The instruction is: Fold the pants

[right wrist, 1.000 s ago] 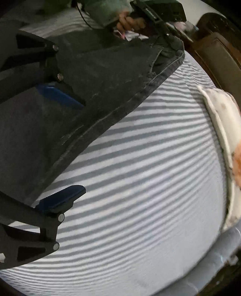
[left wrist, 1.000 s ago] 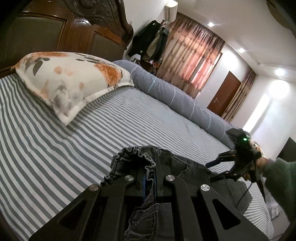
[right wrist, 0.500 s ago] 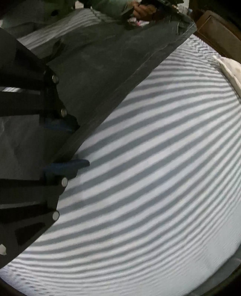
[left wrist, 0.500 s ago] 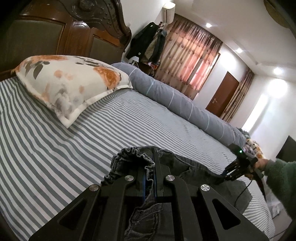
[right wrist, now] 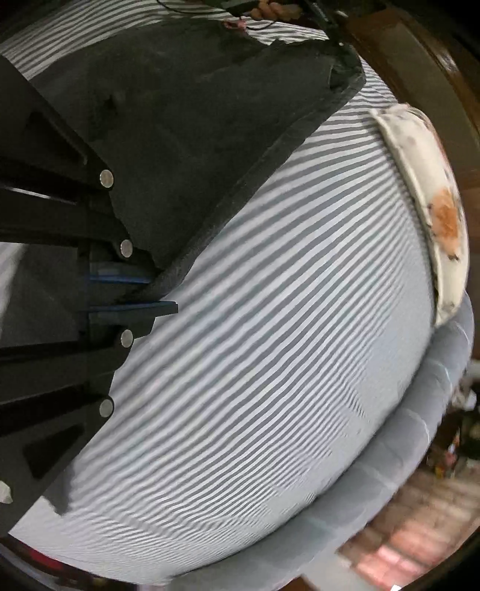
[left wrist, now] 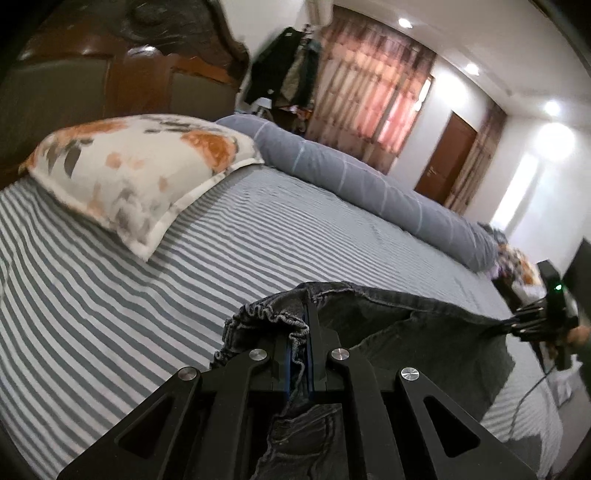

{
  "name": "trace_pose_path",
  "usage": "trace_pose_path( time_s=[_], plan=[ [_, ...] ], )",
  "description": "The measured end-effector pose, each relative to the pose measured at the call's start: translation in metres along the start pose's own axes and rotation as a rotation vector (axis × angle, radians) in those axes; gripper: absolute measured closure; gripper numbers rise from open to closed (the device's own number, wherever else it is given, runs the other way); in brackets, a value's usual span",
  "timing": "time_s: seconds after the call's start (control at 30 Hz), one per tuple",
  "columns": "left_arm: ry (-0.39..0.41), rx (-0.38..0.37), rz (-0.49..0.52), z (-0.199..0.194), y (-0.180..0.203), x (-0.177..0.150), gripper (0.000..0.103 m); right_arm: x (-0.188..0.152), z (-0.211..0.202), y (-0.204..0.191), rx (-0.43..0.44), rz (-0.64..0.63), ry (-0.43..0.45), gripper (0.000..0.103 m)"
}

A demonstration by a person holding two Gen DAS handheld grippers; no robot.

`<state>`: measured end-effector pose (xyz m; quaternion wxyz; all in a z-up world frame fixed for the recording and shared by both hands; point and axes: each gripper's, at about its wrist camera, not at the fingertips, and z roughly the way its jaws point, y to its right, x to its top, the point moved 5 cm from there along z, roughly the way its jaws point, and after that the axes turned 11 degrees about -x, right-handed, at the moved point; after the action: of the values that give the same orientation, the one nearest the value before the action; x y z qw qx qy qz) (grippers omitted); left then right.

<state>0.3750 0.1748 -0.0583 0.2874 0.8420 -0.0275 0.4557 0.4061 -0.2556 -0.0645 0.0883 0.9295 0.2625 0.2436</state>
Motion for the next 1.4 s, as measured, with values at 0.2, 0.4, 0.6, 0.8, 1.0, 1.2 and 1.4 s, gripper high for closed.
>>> trace_pose_path(
  time_s=[0.2,0.4,0.6,0.8,1.0,1.2,1.4],
  plan=[
    [-0.059,-0.038,0.083,-0.039,0.031,-0.009,0.097,-0.058,-0.055,-0.025,-0.067,0.103,0.001,0.098],
    [-0.152,-0.066,0.146,-0.079,0.055,-0.041,0.095,-0.12,-0.078,-0.055,-0.066,0.2,-0.022,0.099],
    [-0.262,-0.054,0.117,-0.111,0.056,-0.095,0.088,-0.18,-0.071,-0.093,-0.047,0.222,-0.085,0.099],
    [-0.401,0.018,0.047,-0.128,0.037,-0.151,0.075,-0.218,-0.043,-0.127,-0.046,0.234,-0.163,0.098],
    [-0.478,0.088,-0.078,-0.143,0.021,-0.178,0.065,-0.222,-0.04,-0.146,-0.098,0.24,-0.187,0.074],
    [-0.392,0.013,-0.286,-0.167,0.019,-0.166,0.046,-0.233,-0.076,-0.153,-0.09,0.318,-0.135,0.057],
    [-0.377,-0.126,-0.543,-0.161,0.032,-0.179,0.046,-0.267,-0.091,-0.159,0.117,0.609,-0.131,0.055]
  ],
)
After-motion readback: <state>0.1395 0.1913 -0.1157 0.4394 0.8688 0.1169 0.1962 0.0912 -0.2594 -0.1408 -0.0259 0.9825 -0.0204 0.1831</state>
